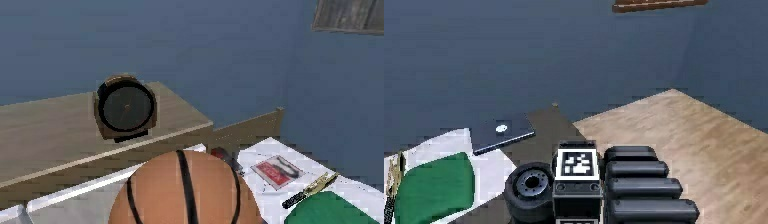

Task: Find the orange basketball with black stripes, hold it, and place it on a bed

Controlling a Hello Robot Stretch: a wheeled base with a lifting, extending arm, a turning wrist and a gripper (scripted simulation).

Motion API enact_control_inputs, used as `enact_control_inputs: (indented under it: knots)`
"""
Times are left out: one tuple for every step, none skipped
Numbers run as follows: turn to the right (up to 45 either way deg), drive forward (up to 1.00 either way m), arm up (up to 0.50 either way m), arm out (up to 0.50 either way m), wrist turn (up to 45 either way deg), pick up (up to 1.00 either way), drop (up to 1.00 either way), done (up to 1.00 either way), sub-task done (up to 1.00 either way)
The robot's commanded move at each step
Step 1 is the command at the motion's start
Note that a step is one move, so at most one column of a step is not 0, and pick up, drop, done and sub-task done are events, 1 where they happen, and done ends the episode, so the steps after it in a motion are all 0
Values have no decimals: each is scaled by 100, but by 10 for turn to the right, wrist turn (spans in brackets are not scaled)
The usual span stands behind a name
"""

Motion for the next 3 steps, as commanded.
enact_control_inputs:
  knots:
    - [-150,0,0,0,0,0,0,0,0]
    - [450,0,0,0,0,0,0,0,0]
    - [30,0,0,0,0,0,0,0,0]
